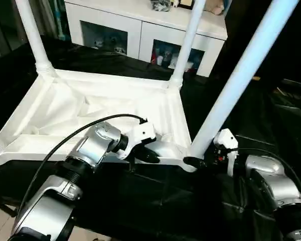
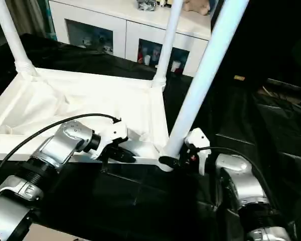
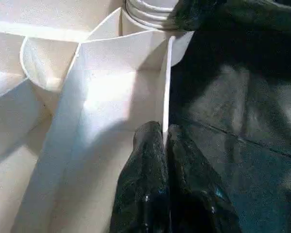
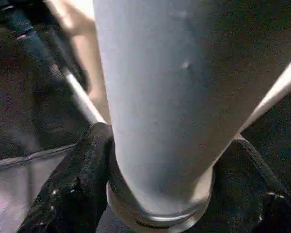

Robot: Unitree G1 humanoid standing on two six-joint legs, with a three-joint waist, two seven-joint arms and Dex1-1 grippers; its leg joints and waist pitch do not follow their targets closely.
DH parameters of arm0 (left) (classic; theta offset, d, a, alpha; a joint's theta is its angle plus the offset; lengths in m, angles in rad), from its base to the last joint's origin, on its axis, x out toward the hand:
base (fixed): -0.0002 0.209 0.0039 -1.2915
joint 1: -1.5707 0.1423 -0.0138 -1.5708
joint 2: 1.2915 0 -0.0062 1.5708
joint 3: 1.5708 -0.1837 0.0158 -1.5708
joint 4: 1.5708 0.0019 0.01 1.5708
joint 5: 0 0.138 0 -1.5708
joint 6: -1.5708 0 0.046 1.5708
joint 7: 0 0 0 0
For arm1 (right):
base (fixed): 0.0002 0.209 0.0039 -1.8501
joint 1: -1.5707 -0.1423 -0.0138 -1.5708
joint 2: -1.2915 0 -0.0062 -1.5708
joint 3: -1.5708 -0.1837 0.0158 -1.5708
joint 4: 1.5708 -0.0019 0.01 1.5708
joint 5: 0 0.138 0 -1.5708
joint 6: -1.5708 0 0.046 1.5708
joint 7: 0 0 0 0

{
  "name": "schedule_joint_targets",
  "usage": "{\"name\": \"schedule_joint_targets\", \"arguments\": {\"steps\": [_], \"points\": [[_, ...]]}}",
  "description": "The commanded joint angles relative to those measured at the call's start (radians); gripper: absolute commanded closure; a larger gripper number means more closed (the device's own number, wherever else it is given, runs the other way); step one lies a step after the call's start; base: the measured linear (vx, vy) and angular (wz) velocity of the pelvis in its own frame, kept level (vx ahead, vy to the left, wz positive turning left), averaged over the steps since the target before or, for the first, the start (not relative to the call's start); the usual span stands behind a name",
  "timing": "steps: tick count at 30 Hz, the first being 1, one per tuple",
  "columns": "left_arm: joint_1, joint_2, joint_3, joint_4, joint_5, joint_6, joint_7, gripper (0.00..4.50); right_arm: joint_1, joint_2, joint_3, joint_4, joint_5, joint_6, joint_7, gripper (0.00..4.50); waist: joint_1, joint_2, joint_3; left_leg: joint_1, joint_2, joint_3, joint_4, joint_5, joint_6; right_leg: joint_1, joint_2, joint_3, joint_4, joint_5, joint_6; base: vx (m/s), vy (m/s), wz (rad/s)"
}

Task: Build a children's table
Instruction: Rotate leg to tighten

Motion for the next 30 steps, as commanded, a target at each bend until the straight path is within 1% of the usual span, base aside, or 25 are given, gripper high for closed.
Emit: {"name": "schedule_joint_targets", "arguments": {"steps": [1, 2, 3, 4, 5, 6, 7, 8, 9, 10, 11, 12, 13, 15, 16, 17, 18, 21, 22, 23, 25, 26, 27, 28, 30], "points": [[0.036, -0.031, 0.021, 0.064, -0.018, 0.033, 0.069, 4.50, -0.009, 0.004, -0.033, 0.038, -0.036, 0.013, -0.103, 1.88, -0.003, -0.008, -0.039, -0.003, 0.022, -0.002, -0.066, -0.199, 0.037, 0.039, -0.045, 0.030, -0.081, -0.270, -0.184, 0.000, 0.000, 0.00], [0.021, -0.060, 0.045, 0.101, -0.008, 0.041, 0.164, 4.50, -0.008, 0.055, -0.076, 0.064, -0.044, 0.033, -0.260, 1.88, -0.004, -0.008, -0.039, -0.003, 0.022, -0.003, -0.067, -0.210, 0.027, 0.038, -0.045, 0.031, -0.084, -0.298, -0.167, 0.000, 0.000, 0.00], [0.012, -0.077, 0.053, 0.124, -0.002, 0.041, 0.212, 4.50, -0.002, 0.090, -0.103, 0.066, -0.048, 0.049, -0.361, 1.88, -0.006, -0.006, -0.038, -0.001, 0.021, -0.002, -0.067, -0.215, 0.022, 0.034, -0.044, 0.032, -0.086, -0.302, -0.163, 0.000, 0.000, 0.00], [0.012, -0.077, 0.053, 0.124, -0.002, 0.041, 0.212, 4.50, -0.002, 0.090, -0.103, 0.066, -0.048, 0.049, -0.361, 1.88, -0.008, -0.004, -0.036, -0.001, 0.021, -0.005, -0.071, -0.232, 0.011, 0.030, -0.044, 0.032, -0.089, -0.323, -0.153, 0.000, 0.000, 0.00], [0.005, -0.088, 0.058, 0.138, 0.003, 0.041, 0.241, 4.50, 0.003, 0.113, -0.120, 0.066, -0.051, 0.059, -0.426, 1.88, -0.009, -0.005, -0.038, -0.001, 0.020, -0.006, -0.071, -0.239, 0.009, 0.032, -0.043, 0.031, -0.089, -0.333, -0.147, 0.000, 0.000, 0.00], [0.001, -0.096, 0.061, 0.147, 0.007, 0.040, 0.266, 4.50, 0.007, 0.130, -0.130, 0.063, -0.053, 0.067, -0.473, 1.88, -0.009, -0.001, -0.034, 0.000, 0.021, -0.006, -0.073, -0.246, 0.007, 0.029, -0.042, 0.033, -0.090, -0.333, -0.139, 0.000, 0.000, 0.00], [-0.013, -0.119, 0.073, 0.168, 0.006, 0.047, 0.313, 4.50, 0.013, 0.174, -0.148, 0.060, -0.069, 0.072, -0.588, 1.88, -0.011, 0.003, -0.032, -0.001, 0.019, -0.006, -0.073, -0.258, 0.007, 0.027, -0.041, 0.035, -0.091, -0.328, -0.133, 0.000, 0.000, 0.00], [-0.016, -0.123, 0.076, 0.172, 0.006, 0.048, 0.323, 4.50, 0.015, 0.184, -0.151, 0.059, -0.072, 0.072, -0.611, 1.88, -0.013, 0.003, -0.033, -0.001, 0.018, -0.006, -0.074, -0.264, 0.003, 0.024, -0.040, 0.035, -0.093, -0.327, -0.127, 0.000, 0.000, 0.00], [-0.032, -0.142, 0.081, 0.195, 0.016, 0.037, 0.381, 4.50, 0.016, 0.234, -0.171, 0.055, -0.074, 0.076, -0.705, 1.88, -0.013, 0.002, -0.034, 0.000, 0.018, -0.007, -0.075, -0.267, 0.002, 0.025, -0.040, 0.034, -0.093, -0.331, -0.124, 0.000, 0.000, 0.00], [-0.041, -0.155, 0.084, 0.209, 0.019, 0.029, 0.407, 4.50, 0.014, 0.267, -0.176, 0.050, -0.071, 0.069, -0.743, 1.88, -0.012, 0.009, -0.032, 0.004, 0.017, -0.006, -0.075, -0.286, -0.001, 0.019, -0.039, 0.037, -0.095, -0.337, -0.113, 0.000, 0.000, 0.00], [-0.048, -0.162, 0.085, 0.221, 0.019, 0.024, 0.423, 4.50, 0.012, 0.287, -0.178, 0.047, -0.072, 0.063, -0.766, 1.88, -0.011, 0.008, -0.034, 0.006, 0.017, -0.005, -0.075, -0.292, -0.001, 0.018, -0.039, 0.038, -0.096, -0.334, -0.112, 0.000, 0.000, 0.00], [-0.058, -0.175, 0.085, 0.237, 0.018, 0.016, 0.439, 4.50, 0.008, 0.317, -0.166, 0.039, -0.084, 0.058, -0.791, 1.88, -0.010, 0.011, -0.037, 0.008, 0.017, -0.005, -0.074, -0.285, -0.001, 0.019, -0.037, 0.038, -0.092, -0.291, -0.117, 0.000, 0.000, 0.00], [-0.063, -0.184, 0.083, 0.242, 0.019, 0.015, 0.439, 4.50, 0.004, 0.338, -0.159, 0.036, -0.084, 0.067, -0.802, 1.88, -0.010, 0.013, -0.036, 0.003, 0.016, -0.005, -0.076, -0.280, 0.003, 0.023, -0.035, 0.037, -0.089, -0.262, -0.120, 0.000, 0.000, 0.00], [-0.064, -0.187, 0.080, 0.243, 0.021, 0.011, 0.436, 4.50, 0.002, 0.352, -0.153, 0.031, -0.080, 0.073, -0.797, 1.88, -0.011, 0.014, -0.036, 0.001, 0.016, -0.005, -0.077, -0.286, 0.006, 0.024, -0.036, 0.037, -0.089, -0.257, -0.120, 0.000, 0.000, 0.00], [-0.066, -0.190, 0.073, 0.244, 0.024, 0.009, 0.429, 4.50, 0.002, 0.366, -0.149, 0.021, -0.062, 0.071, -0.787, 1.53, -0.010, 0.015, -0.038, -0.001, 0.017, -0.007, -0.078, -0.290, 0.010, 0.027, -0.037, 0.037, -0.089, -0.262, -0.115, 0.000, 0.000, 0.00], [-0.066, -0.188, 0.070, 0.245, 0.024, 0.005, 0.422, 4.50, 0.002, 0.363, -0.144, 0.015, -0.059, 0.063, -0.777, 1.53, -0.009, 0.016, -0.040, 0.000, 0.018, -0.008, -0.078, -0.289, 0.010, 0.029, -0.039, 0.036, -0.089, -0.261, -0.115, 0.000, 0.000, 0.00], [-0.066, -0.187, 0.069, 0.245, 0.023, 0.004, 0.420, 4.50, 0.002, 0.361, -0.143, 0.013, -0.058, 0.062, -0.774, 1.18, -0.009, 0.015, -0.039, -0.002, 0.017, -0.007, -0.078, -0.290, 0.011, 0.029, -0.038, 0.037, -0.090, -0.266, -0.113, 0.000, 0.000, 0.00], [-0.068, -0.178, 0.063, 0.246, 0.018, -0.006, 0.388, 4.50, -0.007, 0.330, -0.134, -0.008, -0.046, 0.065, -0.708, 1.10, -0.009, 0.014, -0.040, -0.008, 0.016, -0.009, -0.079, -0.294, 0.013, 0.034, -0.040, 0.035, -0.093, -0.296, -0.100, 0.000, 0.000, 0.00], [-0.065, -0.169, 0.058, 0.241, 0.016, -0.005, 0.363, 4.50, -0.012, 0.306, -0.130, -0.017, -0.034, 0.078, -0.655, 0.85, -0.011, 0.015, -0.041, -0.011, 0.016, -0.010, -0.079, -0.290, 0.016, 0.036, -0.041, 0.034, -0.094, -0.307, -0.096, 0.000, 0.000, 0.00], [-0.064, -0.165, 0.055, 0.239, 0.014, -0.005, 0.348, 4.50, -0.014, 0.293, -0.128, -0.023, -0.029, 0.087, -0.627, 0.78, -0.011, 0.015, -0.041, -0.011, 0.016, -0.010, -0.079, -0.290, 0.016, 0.036, -0.041, 0.034, -0.094, -0.307, -0.096, 0.000, 0.000, 0.00], [-0.056, -0.151, 0.044, 0.227, 0.011, -0.019, 0.294, 4.50, -0.012, 0.243, -0.112, -0.045, -0.017, 0.108, -0.527, 0.78, -0.016, 0.015, -0.041, -0.011, 0.018, -0.008, -0.077, -0.275, 0.030, 0.035, -0.041, 0.035, -0.093, -0.275, -0.112, 0.000, 0.000, 0.00], [-0.050, -0.143, 0.041, 0.217, 0.005, -0.015, 0.260, 4.50, -0.008, 0.206, -0.102, -0.057, -0.014, 0.113, -0.467, 0.78, -0.017, 0.017, -0.041, -0.012, 0.018, -0.008, -0.076, -0.264, 0.035, 0.037, -0.041, 0.034, -0.092, -0.261, -0.124, 0.000, 0.000, 0.00], [-0.039, -0.129, 0.034, 0.196, -0.008, -0.019, 0.201, 4.50, -0.002, 0.148, -0.087, -0.075, -0.007, 0.118, -0.375, 0.78, -0.017, 0.013, -0.041, -0.013, 0.018, -0.008, -0.075, -0.260, 0.041, 0.040, -0.040, 0.034, -0.092, -0.254, -0.129, 0.000, 0.000, 0.00], [-0.028, -0.113, 0.027, 0.173, -0.021, -0.016, 0.139, 4.50, 0.006, 0.083, -0.072, -0.093, 0.000, 0.117, -0.275, 0.78, -0.013, 0.011, -0.043, -0.013, 0.018, -0.004, -0.068, -0.215, 0.063, 0.043, -0.041, 0.035, -0.086, -0.195, -0.147, 0.000, 0.000, 0.00], [-0.019, -0.088, 0.007, 0.154, -0.019, -0.033, 0.082, 4.50, 0.007, 0.027, -0.069, -0.096, 0.009, 0.109, -0.194, 0.78, -0.013, 0.008, -0.045, -0.016, 0.018, -0.003, -0.064, -0.180, 0.086, 0.047, -0.042, 0.034, -0.081, -0.153, -0.169, 0.000, 0.000, 0.00]]}}
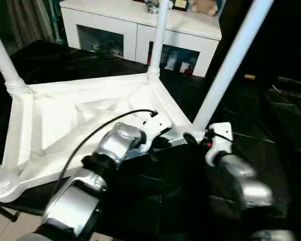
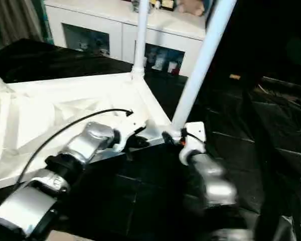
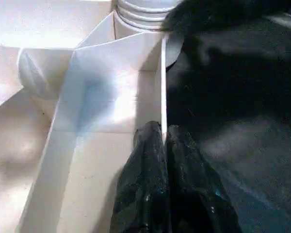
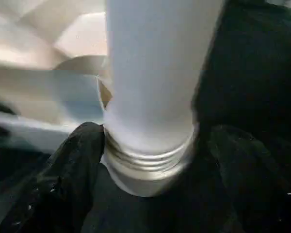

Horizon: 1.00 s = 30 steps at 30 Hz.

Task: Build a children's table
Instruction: Rotate leg to tighten

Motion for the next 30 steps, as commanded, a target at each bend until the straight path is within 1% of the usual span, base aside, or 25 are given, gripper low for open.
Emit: {"name": "schedule_joint_targets", "arguments": {"steps": [1, 2, 3, 4, 5, 7, 8, 9, 10, 11, 13, 14, 17, 18, 19, 21, 22, 24, 25, 26, 28, 29, 30], "points": [[0.048, 0.010, -0.037, 0.011, -0.023, -0.013, -0.100, 4.50, 0.001, -0.042, 0.007, -0.035, 0.020, -0.003, 0.104, 0.78, 0.010, -0.010, -0.040, -0.011, 0.019, -0.001, -0.060, -0.167, 0.093, 0.049, -0.044, 0.032, -0.077, -0.134, -0.182, 0.000, 0.000, 0.00], [0.053, 0.027, -0.049, 0.000, -0.021, -0.014, -0.133, 4.50, 0.004, -0.078, 0.014, -0.043, 0.029, -0.005, 0.166, 0.78, 0.009, -0.011, -0.041, -0.010, 0.020, 0.000, -0.059, -0.153, 0.102, 0.049, -0.043, 0.030, -0.074, -0.113, -0.194, 0.000, 0.000, 0.00], [0.057, 0.039, -0.055, -0.006, -0.021, -0.020, -0.154, 4.50, 0.005, -0.102, 0.020, -0.048, 0.033, -0.004, 0.209, 0.78, 0.012, -0.011, -0.042, -0.006, 0.023, 0.001, -0.056, -0.129, 0.112, 0.049, -0.043, 0.031, -0.069, -0.075, -0.214, 0.000, 0.000, 0.00], [0.058, 0.042, -0.057, -0.009, -0.021, -0.024, -0.162, 4.50, 0.005, -0.109, 0.022, -0.048, 0.033, -0.004, 0.221, 0.78, 0.012, -0.012, -0.041, -0.007, 0.023, 0.001, -0.056, -0.124, 0.118, 0.048, -0.041, 0.030, -0.068, -0.061, -0.223, 0.000, 0.000, 0.00], [0.061, 0.049, -0.060, -0.017, -0.024, -0.023, -0.179, 4.50, 0.006, -0.125, 0.028, -0.052, 0.036, -0.005, 0.255, 0.78, 0.014, -0.011, -0.042, -0.006, 0.023, 0.002, -0.056, -0.119, 0.121, 0.048, -0.042, 0.029, -0.065, -0.047, -0.233, 0.000, 0.000, 0.00], [0.079, 0.075, -0.066, -0.064, -0.048, -0.009, -0.254, 4.50, 0.003, -0.167, 0.055, -0.053, 0.041, -0.015, 0.356, 0.78, 0.017, -0.013, -0.041, -0.006, 0.024, 0.002, -0.055, -0.115, 0.123, 0.051, -0.043, 0.028, -0.062, -0.039, -0.248, 0.000, 0.000, 0.00], [0.084, 0.081, -0.068, -0.081, -0.053, -0.001, -0.271, 4.50, 0.003, -0.179, 0.062, -0.053, 0.046, -0.015, 0.384, 0.78, 0.017, -0.012, -0.041, -0.006, 0.025, 0.002, -0.055, -0.117, 0.123, 0.051, -0.043, 0.028, -0.062, -0.042, -0.250, 0.000, 0.000, 0.00], [0.086, 0.082, -0.068, -0.084, -0.054, 0.000, -0.275, 4.50, 0.002, -0.182, 0.064, -0.053, 0.047, -0.016, 0.390, 0.78, 0.018, -0.015, -0.040, -0.005, 0.026, 0.002, -0.055, -0.125, 0.124, 0.051, -0.044, 0.028, -0.063, -0.049, -0.252, 0.000, 0.000, 0.00], [0.092, 0.090, -0.075, -0.100, -0.056, 0.001, -0.296, 4.50, 0.001, -0.191, 0.071, -0.053, 0.051, -0.015, 0.421, 0.78, 0.019, -0.013, -0.039, -0.004, 0.026, 0.002, -0.056, -0.134, 0.120, 0.049, -0.044, 0.029, -0.065, -0.070, -0.251, 0.000, 0.000, 0.00], [0.097, 0.097, -0.081, -0.113, -0.057, 0.005, -0.310, 4.50, 0.001, -0.199, 0.080, -0.056, 0.055, -0.011, 0.454, 0.78, 0.021, -0.016, -0.039, -0.003, 0.027, 0.002, -0.056, -0.141, 0.116, 0.049, -0.045, 0.028, -0.065, -0.084, -0.251, 0.000, 0.000, 0.00], [0.102, 0.103, -0.083, -0.128, -0.057, 0.008, -0.321, 4.50, -0.003, -0.216, 0.105, -0.051, 0.049, -0.018, 0.512, 0.78, 0.026, -0.013, -0.038, -0.002, 0.028, 0.002, -0.057, -0.148, 0.110, 0.047, -0.045, 0.029, -0.067, -0.102, -0.247, 0.000, 0.000, 0.00], [0.102, 0.103, -0.083, -0.129, -0.056, 0.007, -0.321, 4.50, -0.007, -0.220, 0.113, -0.041, 0.041, -0.026, 0.529, 0.78, 0.028, -0.011, -0.039, -0.002, 0.028, 0.002, -0.057, -0.146, 0.108, 0.048, -0.046, 0.029, -0.065, -0.099, -0.247, 0.000, 0.000, 0.00], [0.102, 0.103, -0.082, -0.134, -0.054, 0.009, -0.322, 4.50, -0.019, -0.213, 0.122, -0.022, 0.029, -0.038, 0.536, 0.78, 0.030, -0.013, -0.039, 0.000, 0.027, 0.002, -0.057, -0.143, 0.101, 0.047, -0.046, 0.029, -0.065, -0.095, -0.247, 0.000, 0.000, 0.00], [0.102, 0.102, -0.082, -0.136, -0.054, 0.010, -0.322, 4.50, -0.021, -0.209, 0.125, -0.020, 0.027, -0.040, 0.534, 0.78, 0.030, -0.010, -0.040, 0.000, 0.026, 0.002, -0.056, -0.140, 0.100, 0.048, -0.046, 0.029, -0.064, -0.089, -0.249, 0.000, 0.000, 0.00], [0.105, 0.102, -0.082, -0.143, -0.054, 0.015, -0.323, 4.50, -0.023, -0.207, 0.126, -0.018, 0.027, -0.043, 0.537, 0.78, 0.029, -0.012, -0.041, 0.000, 0.026, 0.002, -0.056, -0.134, 0.099, 0.049, -0.045, 0.029, -0.062, -0.076, -0.253, 0.000, 0.000, 0.00], [0.107, 0.102, -0.083, -0.150, -0.054, 0.021, -0.323, 4.50, -0.023, -0.204, 0.127, -0.015, 0.025, -0.047, 0.541, 0.78, 0.031, -0.012, -0.043, -0.001, 0.025, 0.002, -0.054, -0.116, 0.103, 0.051, -0.044, 0.029, -0.058, -0.043, -0.258, 0.000, 0.000, 0.00], [0.108, 0.101, -0.085, -0.154, -0.054, 0.025, -0.321, 4.50, -0.027, -0.197, 0.130, -0.007, 0.021, -0.052, 0.542, 0.78, 0.030, -0.012, -0.043, 0.000, 0.024, 0.003, -0.052, -0.105, 0.110, 0.051, -0.043, 0.028, -0.056, -0.020, -0.266, 0.000, 0.000, 0.00], [0.109, 0.100, -0.086, -0.154, -0.053, 0.025, -0.319, 4.50, -0.027, -0.196, 0.130, -0.005, 0.021, -0.054, 0.544, 0.78, 0.030, -0.013, -0.044, 0.000, 0.024, 0.003, -0.051, -0.105, 0.114, 0.052, -0.043, 0.028, -0.055, -0.012, -0.271, 0.000, 0.000, 0.00], [0.109, 0.099, -0.086, -0.154, -0.053, 0.025, -0.318, 4.50, -0.026, -0.195, 0.129, -0.004, 0.021, -0.055, 0.546, 0.94, 0.030, -0.012, -0.043, 0.000, 0.024, 0.003, -0.052, -0.106, 0.115, 0.052, -0.043, 0.028, -0.055, -0.013, -0.271, 0.000, 0.000, 0.00], [0.109, 0.098, -0.087, -0.153, -0.052, 0.024, -0.316, 4.50, -0.026, -0.194, 0.128, 0.001, 0.023, -0.058, 0.546, 1.05, 0.029, -0.014, -0.043, 0.000, 0.024, 0.003, -0.052, -0.107, 0.116, 0.052, -0.042, 0.028, -0.055, -0.014, -0.272, 0.000, 0.000, 0.00], [0.110, 0.097, -0.086, -0.152, -0.052, 0.024, -0.314, 4.50, -0.028, -0.192, 0.126, 0.005, 0.028, -0.058, 0.545, 1.13, 0.030, -0.013, -0.043, 0.000, 0.024, 0.003, -0.052, -0.112, 0.116, 0.052, -0.043, 0.028, -0.056, -0.026, -0.271, 0.000, 0.000, 0.00], [0.111, 0.096, -0.086, -0.153, -0.052, 0.025, -0.313, 4.50, -0.029, -0.190, 0.123, 0.008, 0.029, -0.060, 0.544, 1.30, 0.029, -0.014, -0.043, 0.001, 0.024, 0.003, -0.051, -0.112, 0.115, 0.052, -0.043, 0.028, -0.056, -0.030, -0.270, 0.000, 0.000, 0.00], [0.113, 0.097, -0.086, -0.157, -0.053, 0.028, -0.313, 4.50, -0.029, -0.188, 0.121, 0.009, 0.031, -0.061, 0.544, 1.46, 0.030, -0.014, -0.043, 0.001, 0.024, 0.003, -0.051, -0.113, 0.114, 0.052, -0.043, 0.028, -0.056, -0.032, -0.270, 0.000, 0.000, 0.00]]}}
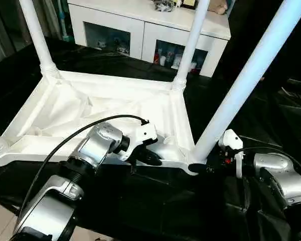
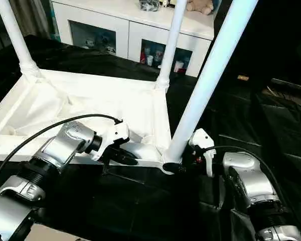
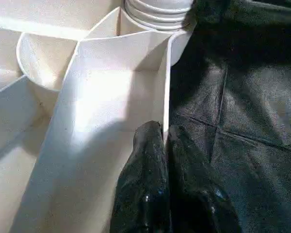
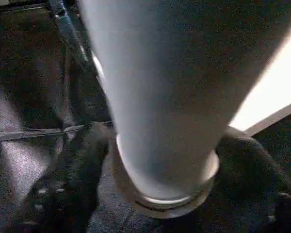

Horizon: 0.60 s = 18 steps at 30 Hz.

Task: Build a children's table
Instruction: Rotate leg to tighten

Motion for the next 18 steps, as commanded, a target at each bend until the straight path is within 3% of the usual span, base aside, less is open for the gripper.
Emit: {"name": "schedule_joint_targets", "arguments": {"steps": [1, 12, 16, 18], "points": [[0.037, -0.020, -0.025, 0.010, -0.021, 0.018, -0.019, 4.50, -0.016, 0.002, -0.005, 0.009, 0.003, -0.014, 0.012, 1.55, 0.002, -0.010, -0.045, -0.001, 0.023, 0.002, -0.053, -0.115, 0.107, 0.054, -0.043, 0.030, -0.057, -0.029, -0.266, 0.000, 0.000, 0.00], [0.033, -0.036, -0.008, 0.030, -0.016, 0.025, 0.031, 4.50, -0.011, 0.036, -0.033, 0.030, -0.001, -0.019, -0.065, 1.88, 0.001, -0.009, -0.046, -0.001, 0.021, 0.002, -0.051, -0.104, 0.108, 0.054, -0.042, 0.030, -0.054, -0.013, -0.271, 0.000, 0.000, 0.00], [0.009, -0.089, 0.039, 0.097, -0.007, 0.033, 0.179, 4.50, -0.015, 0.094, -0.095, 0.098, -0.017, -0.029, -0.254, 1.88, -0.004, -0.007, -0.038, 0.001, 0.022, 0.001, -0.059, -0.186, 0.064, 0.046, -0.044, 0.029, -0.074, -0.176, -0.231, 0.000, 0.000, 0.00], [-0.002, -0.111, 0.056, 0.126, -0.003, 0.038, 0.241, 4.50, -0.008, 0.121, -0.117, 0.101, -0.019, -0.024, -0.328, 1.88, -0.004, -0.009, -0.040, 0.000, 0.021, -0.003, -0.062, -0.210, 0.037, 0.048, -0.045, 0.029, -0.080, -0.258, -0.194, 0.000, 0.000, 0.00]]}}
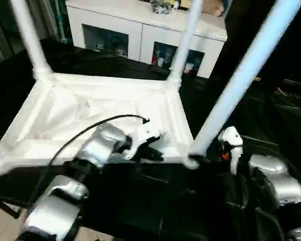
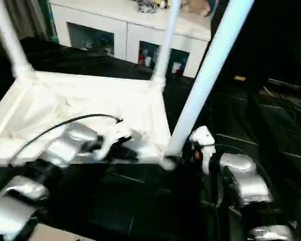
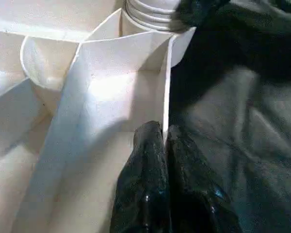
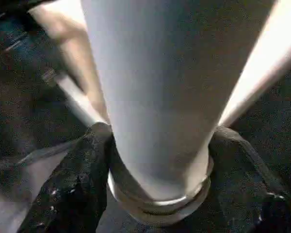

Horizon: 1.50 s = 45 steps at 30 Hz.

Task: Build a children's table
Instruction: Rotate leg to tighten

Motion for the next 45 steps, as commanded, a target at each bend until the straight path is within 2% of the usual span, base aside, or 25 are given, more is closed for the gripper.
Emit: {"name": "schedule_joint_targets", "arguments": {"steps": [1, 3, 6, 7, 9, 11, 12, 13, 15, 16, 18, 19, 20, 21, 22, 26, 28, 29, 30, 31, 34, 39, 42, 45], "points": [[0.015, -0.043, 0.031, 0.070, -0.023, 0.019, 0.089, 4.50, 0.001, 0.020, -0.036, 0.010, -0.017, -0.001, -0.111, 1.88, 0.000, -0.009, -0.037, 0.001, 0.021, -0.003, -0.068, -0.221, 0.040, 0.038, -0.043, 0.027, -0.086, -0.278, -0.180, 0.000, 0.000, 0.00], [-0.001, -0.072, 0.050, 0.101, -0.020, 0.017, 0.163, 4.50, 0.024, 0.076, -0.067, -0.021, -0.008, 0.020, -0.214, 1.89, 0.001, -0.008, -0.037, 0.002, 0.021, -0.003, -0.069, -0.225, 0.037, 0.035, -0.044, 0.030, -0.087, -0.286, -0.171, 0.000, 0.000, 0.00], [-0.022, -0.100, 0.068, 0.132, -0.017, 0.002, 0.238, 4.50, 0.057, 0.154, -0.087, -0.071, -0.030, 0.030, -0.361, 1.89, 0.000, -0.006, -0.035, -0.003, 0.018, -0.003, -0.072, -0.201, 0.038, 0.036, -0.039, 0.030, -0.086, -0.249, -0.155, 0.000, 0.000, 0.00], [-0.031, -0.112, 0.074, 0.145, -0.017, -0.007, 0.265, 4.50, 0.074, 0.195, -0.085, -0.102, -0.049, 0.034, -0.429, 1.89, -0.001, 0.003, -0.027, -0.003, 0.017, -0.003, -0.075, -0.205, 0.037, 0.030, -0.039, 0.032, -0.088, -0.251, -0.150, 0.000, 0.000, 0.00], [-0.039, -0.125, 0.084, 0.158, -0.014, -0.019, 0.295, 4.50, 0.089, 0.231, -0.076, -0.128, -0.065, 0.032, -0.481, 1.89, -0.002, -0.001, -0.030, -0.001, 0.017, -0.003, -0.075, -0.211, 0.036, 0.031, -0.038, 0.031, -0.089, -0.250, -0.146, 0.000, 0.000, 0.00], [-0.043, -0.134, 0.085, 0.165, -0.013, -0.019, 0.302, 4.50, 0.108, 0.273, -0.063, -0.164, -0.055, 0.036, -0.508, 1.89, -0.002, 0.001, -0.027, -0.001, 0.016, -0.002, -0.075, -0.213, 0.047, 0.030, -0.038, 0.033, -0.089, -0.241, -0.143, 0.000, 0.000, 0.00], [-0.043, -0.135, 0.084, 0.164, -0.013, -0.018, 0.301, 4.50, 0.115, 0.285, -0.060, -0.177, -0.048, 0.040, -0.509, 1.89, -0.001, 0.002, -0.025, -0.001, 0.016, -0.001, -0.075, -0.216, 0.050, 0.029, -0.037, 0.034, -0.090, -0.242, -0.141, 0.000, 0.000, 0.00], [-0.039, -0.137, 0.078, 0.160, -0.012, -0.016, 0.297, 4.50, 0.130, 0.300, -0.052, -0.201, -0.046, 0.046, -0.511, 1.89, -0.003, 0.003, -0.017, -0.003, 0.016, -0.003, -0.080, -0.241, 0.055, 0.027, -0.036, 0.034, -0.093, -0.268, -0.134, 0.000, 0.000, 0.00], [-0.034, -0.135, 0.074, 0.150, -0.012, -0.012, 0.291, 4.50, 0.144, 0.306, -0.045, -0.224, -0.042, 0.050, -0.508, 1.89, -0.002, 0.004, -0.016, 0.000, 0.018, -0.003, -0.081, -0.253, 0.055, 0.024, -0.038, 0.035, -0.096, -0.284, -0.129, 0.000, 0.000, 0.00], [-0.031, -0.134, 0.070, 0.148, -0.011, -0.012, 0.287, 4.50, 0.148, 0.309, -0.045, -0.229, -0.035, 0.050, -0.504, 1.55, -0.003, 0.005, -0.015, 0.000, 0.019, -0.003, -0.082, -0.258, 0.055, 0.024, -0.038, 0.035, -0.097, -0.289, -0.128, 0.000, 0.000, 0.00], [-0.027, -0.130, 0.066, 0.145, -0.013, -0.013, 0.282, 4.50, 0.154, 0.315, -0.056, -0.252, -0.009, 0.062, -0.493, 1.21, -0.002, 0.003, -0.012, -0.004, 0.020, -0.005, -0.084, -0.259, 0.057, 0.025, -0.038, 0.035, -0.096, -0.291, -0.124, 0.000, 0.000, 0.00], [-0.025, -0.122, 0.064, 0.142, -0.013, -0.017, 0.269, 4.50, 0.149, 0.306, -0.061, -0.269, 0.006, 0.073, -0.473, 1.21, -0.005, -0.001, -0.015, -0.009, 0.018, -0.006, -0.085, -0.255, 0.060, 0.030, -0.039, 0.035, -0.096, -0.286, -0.123, 0.000, 0.000, 0.00], [-0.025, -0.122, 0.063, 0.142, -0.013, -0.017, 0.268, 4.50, 0.148, 0.304, -0.061, -0.270, 0.006, 0.073, -0.472, 1.03, -0.006, 0.000, -0.013, -0.012, 0.018, -0.008, -0.087, -0.254, 0.059, 0.032, -0.039, 0.033, -0.095, -0.296, -0.118, 0.000, 0.000, 0.00], [-0.025, -0.119, 0.062, 0.141, -0.012, -0.018, 0.263, 4.50, 0.144, 0.297, -0.060, -0.272, 0.007, 0.076, -0.463, 1.03, -0.006, 0.002, -0.011, -0.012, 0.019, -0.007, -0.089, -0.259, 0.058, 0.029, -0.039, 0.032, -0.099, -0.317, -0.112, 0.000, 0.000, 0.00], [-0.023, -0.110, 0.058, 0.135, -0.012, -0.024, 0.243, 4.50, 0.131, 0.263, -0.051, -0.279, -0.001, 0.091, -0.431, 0.77, -0.008, 0.000, -0.012, -0.009, 0.020, -0.007, -0.087, -0.266, 0.057, 0.028, -0.042, 0.034, -0.101, -0.342, -0.108, 0.000, 0.000, 0.00], [-0.017, -0.077, 0.044, 0.116, -0.012, -0.023, 0.178, 4.50, 0.107, 0.136, -0.014, -0.295, -0.003, 0.126, -0.268, 0.73, -0.008, -0.001, -0.024, -0.011, 0.021, -0.007, -0.082, -0.231, 0.060, 0.036, -0.044, 0.034, -0.098, -0.311, -0.115, 0.000, 0.000, 0.00], [-0.010, -0.048, 0.028, 0.096, -0.014, -0.025, 0.114, 4.50, 0.099, 0.061, -0.002, -0.295, 0.005, 0.127, -0.163, 0.73, -0.008, -0.002, -0.028, -0.013, 0.022, -0.004, -0.077, -0.205, 0.073, 0.039, -0.044, 0.034, -0.093, -0.264, -0.127, 0.000, 0.000, 0.00], [-0.004, -0.033, 0.018, 0.081, -0.017, -0.030, 0.076, 4.50, 0.096, 0.029, 0.003, -0.292, 0.003, 0.121, -0.121, 0.73, -0.006, -0.004, -0.031, -0.018, 0.020, -0.005, -0.074, -0.182, 0.082, 0.046, -0.045, 0.032, -0.088, -0.232, -0.136, 0.000, 0.000, 0.00], [-0.004, -0.033, 0.018, 0.081, -0.017, -0.030, 0.076, 4.50, 0.096, 0.029, 0.003, -0.292, 0.003, 0.121, -0.121, 0.73, -0.007, -0.003, -0.032, -0.019, 0.021, -0.005, -0.073, -0.170, 0.086, 0.047, -0.045, 0.032, -0.086, -0.213, -0.141, 0.000, 0.000, 0.00], [-0.001, -0.022, 0.011, 0.071, -0.020, -0.034, 0.048, 4.50, 0.092, 0.007, 0.006, -0.287, -0.001, 0.114, -0.094, 0.73, -0.010, 0.000, -0.033, -0.016, 0.020, -0.002, -0.070, -0.141, 0.094, 0.043, -0.044, 0.032, -0.082, -0.164, -0.162, 0.000, 0.000, 0.00], [0.009, 0.012, -0.010, 0.042, -0.027, -0.047, -0.033, 4.50, 0.070, -0.047, 0.018, -0.250, -0.022, 0.076, -0.027, 0.73, -0.013, -0.004, -0.036, -0.015, 0.021, -0.002, -0.067, -0.115, 0.105, 0.047, -0.043, 0.030, -0.074, -0.110, -0.194, 0.000, 0.000, 0.00], [0.023, 0.053, -0.033, -0.030, -0.053, -0.033, -0.159, 4.50, 0.034, -0.089, 0.052, -0.209, -0.029, 0.058, 0.063, 0.73, -0.011, -0.003, -0.039, -0.007, 0.024, 0.002, -0.058, -0.065, 0.134, 0.046, -0.041, 0.031, -0.054, 0.032, -0.267, 0.000, 0.000, 0.00], [0.032, 0.065, -0.044, -0.065, -0.060, -0.022, -0.201, 4.50, 0.022, -0.090, 0.076, -0.184, -0.052, 0.039, 0.086, 0.73, -0.003, -0.009, -0.038, -0.005, 0.024, 0.004, -0.055, -0.049, 0.144, 0.048, -0.042, 0.031, -0.049, 0.060, -0.285, 0.000, 0.000, 0.00], [0.035, 0.069, -0.047, -0.076, -0.066, -0.023, -0.216, 4.50, 0.014, -0.089, 0.094, -0.165, -0.065, 0.021, 0.097, 0.73, 0.004, -0.009, -0.037, -0.003, 0.025, 0.005, -0.057, -0.071, 0.130, 0.047, -0.044, 0.032, -0.053, 0.012, -0.277, 0.000, 0.000, 0.00]]}}
